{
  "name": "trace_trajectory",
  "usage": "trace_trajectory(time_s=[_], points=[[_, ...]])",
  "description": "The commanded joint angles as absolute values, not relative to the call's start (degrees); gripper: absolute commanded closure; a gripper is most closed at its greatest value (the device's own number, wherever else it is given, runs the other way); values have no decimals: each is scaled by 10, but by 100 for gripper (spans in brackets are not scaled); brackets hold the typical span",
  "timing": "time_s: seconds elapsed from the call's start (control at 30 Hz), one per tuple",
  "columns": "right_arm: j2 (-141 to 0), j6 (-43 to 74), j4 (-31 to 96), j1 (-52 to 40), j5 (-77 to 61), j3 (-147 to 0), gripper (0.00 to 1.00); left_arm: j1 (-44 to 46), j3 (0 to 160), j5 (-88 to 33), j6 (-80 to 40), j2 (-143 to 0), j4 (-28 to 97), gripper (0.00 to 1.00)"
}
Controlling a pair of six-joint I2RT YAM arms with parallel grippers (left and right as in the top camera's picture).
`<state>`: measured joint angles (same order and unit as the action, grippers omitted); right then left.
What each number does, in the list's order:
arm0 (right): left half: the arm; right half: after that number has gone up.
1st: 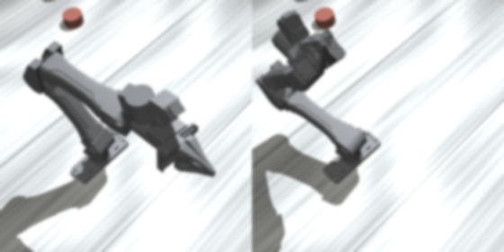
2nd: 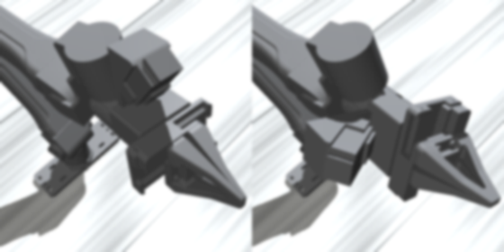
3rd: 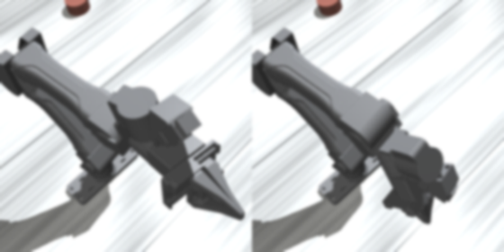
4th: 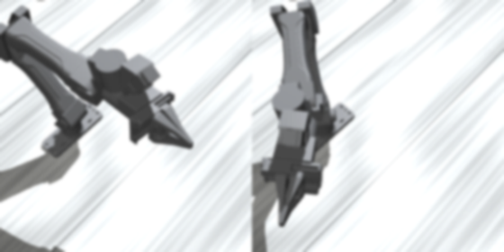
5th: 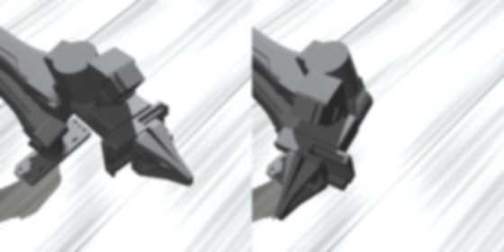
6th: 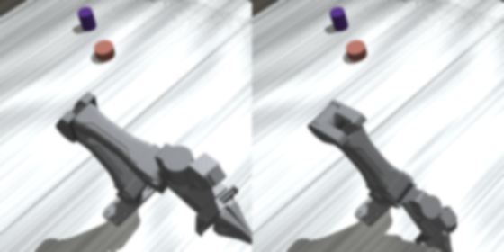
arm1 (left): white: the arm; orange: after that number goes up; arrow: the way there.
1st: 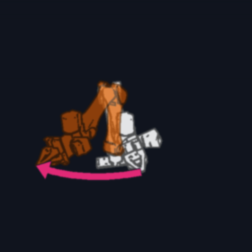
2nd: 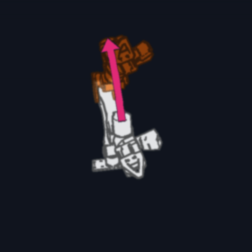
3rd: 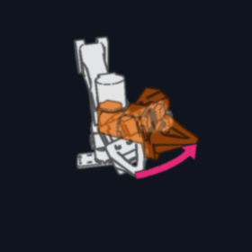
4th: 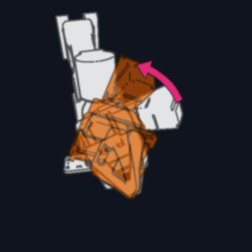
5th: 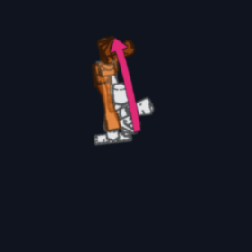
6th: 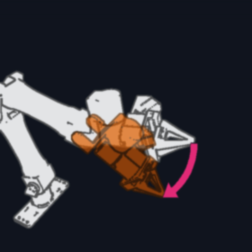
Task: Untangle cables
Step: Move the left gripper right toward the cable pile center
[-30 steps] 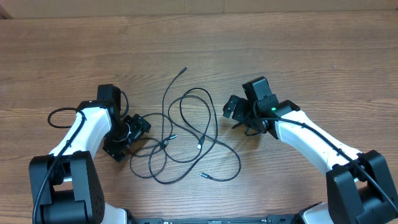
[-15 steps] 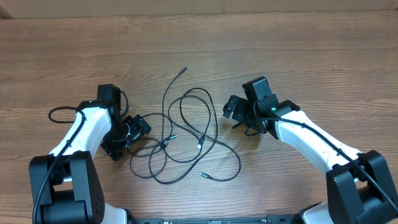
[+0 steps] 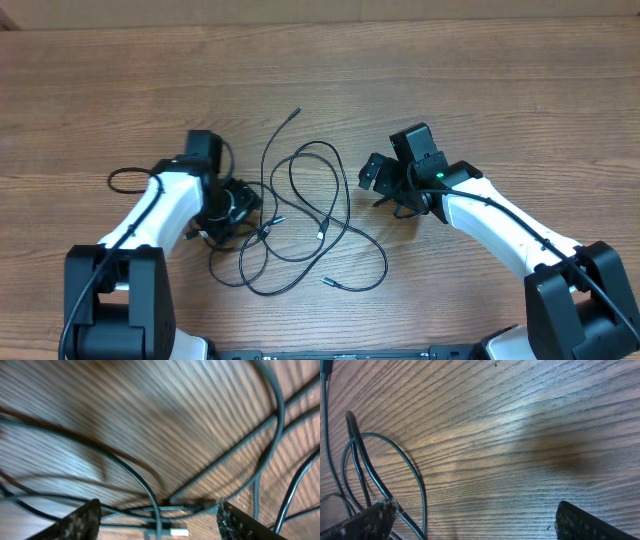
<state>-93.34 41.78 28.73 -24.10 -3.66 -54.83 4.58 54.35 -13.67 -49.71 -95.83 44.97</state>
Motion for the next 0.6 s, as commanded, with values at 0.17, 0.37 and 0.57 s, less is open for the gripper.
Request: trace_trajectory(time_s=[0.17, 0.37, 0.57], points=[[-936, 418, 286, -240, -37, -547, 0, 77, 533, -60, -619, -961, 467, 25], [-936, 418, 286, -240, -37, -547, 0, 81, 528, -55, -677, -961, 491, 28], [-936, 418, 286, -240, -37, -547, 0, 89, 508, -31, -740, -961, 489, 7]])
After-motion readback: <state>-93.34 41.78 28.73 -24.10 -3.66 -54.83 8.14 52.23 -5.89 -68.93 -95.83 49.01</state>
